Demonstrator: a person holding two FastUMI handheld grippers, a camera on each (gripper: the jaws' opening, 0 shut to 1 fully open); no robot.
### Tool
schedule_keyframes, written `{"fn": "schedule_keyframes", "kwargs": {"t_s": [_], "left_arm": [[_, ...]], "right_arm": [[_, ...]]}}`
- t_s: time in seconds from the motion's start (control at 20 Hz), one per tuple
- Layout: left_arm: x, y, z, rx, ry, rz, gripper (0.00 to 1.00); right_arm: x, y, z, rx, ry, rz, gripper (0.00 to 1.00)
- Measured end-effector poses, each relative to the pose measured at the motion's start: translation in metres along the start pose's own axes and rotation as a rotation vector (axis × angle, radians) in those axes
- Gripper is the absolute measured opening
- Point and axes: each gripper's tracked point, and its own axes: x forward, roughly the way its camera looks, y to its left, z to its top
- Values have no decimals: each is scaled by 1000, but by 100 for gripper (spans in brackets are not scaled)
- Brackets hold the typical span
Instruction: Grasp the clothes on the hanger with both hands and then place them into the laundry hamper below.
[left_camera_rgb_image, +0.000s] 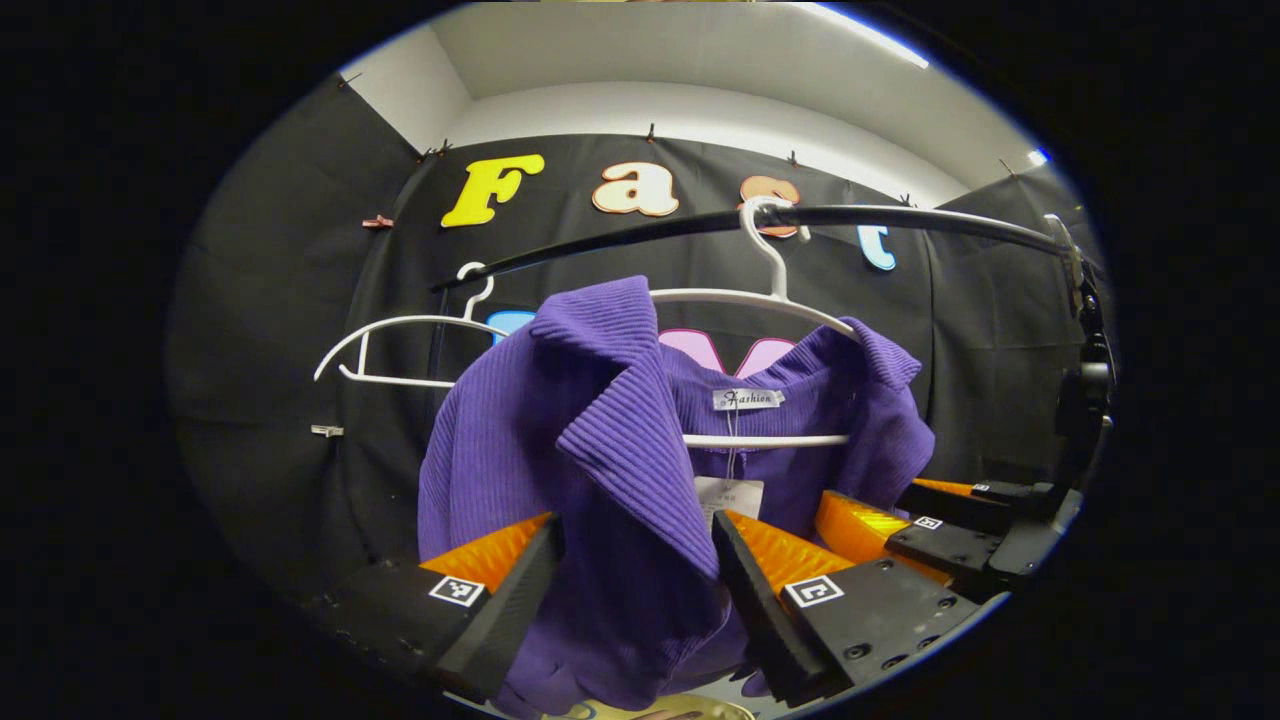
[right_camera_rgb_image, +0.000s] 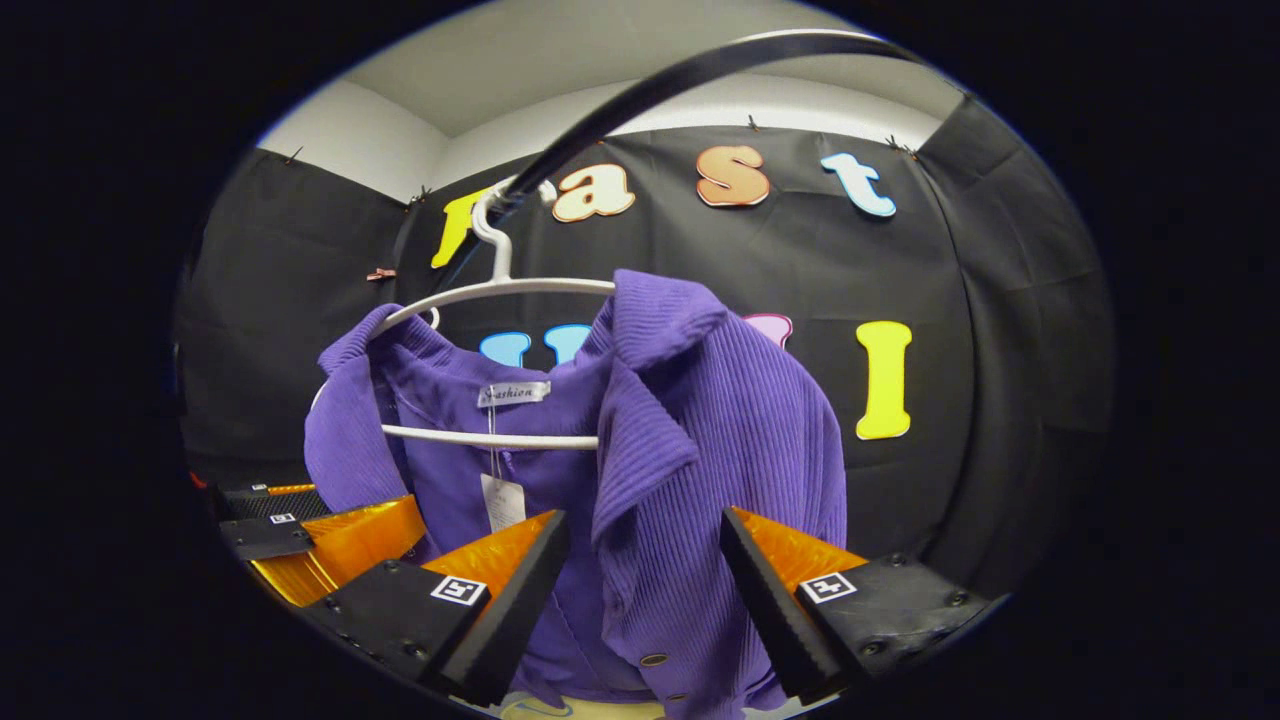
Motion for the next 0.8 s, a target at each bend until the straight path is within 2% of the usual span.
{"fn": "schedule_keyframes", "kwargs": {"t_s": [0.25, 0.3, 0.45, 0.5, 0.55, 0.6, 0.7, 0.75, 0.8], "left_arm": [[21, 14, -5, 4, -2, 82, 93], [26, 14, -8, 0, 5, 81, 96], [38, 10, -10, -6, 27, 44, 87], [40, 11, -12, -8, 35, 33, 82], [43, 13, -12, -13, 38, 32, 72], [43, 21, -12, -15, 34, 58, 63], [48, 36, -13, -18, 35, 112, 33], [50, 38, -13, -20, 39, 119, 18], [53, 34, -15, -22, 47, 111, 9]], "right_arm": [[21, -1, -9, 18, 1, -15, 98], [25, 0, -10, 20, -2, -8, 98], [35, 0, -11, 1, -3, 18, 95], [38, -3, -12, -14, 3, 20, 87], [43, -9, -13, -25, 6, 13, 86], [47, -16, -11, -28, 6, 6, 72], [55, -32, -9, -21, 1, -27, 46], [54, -34, -6, -9, 0, -7, 32], [57, -34, -8, 4, 9, 9, 19]]}}
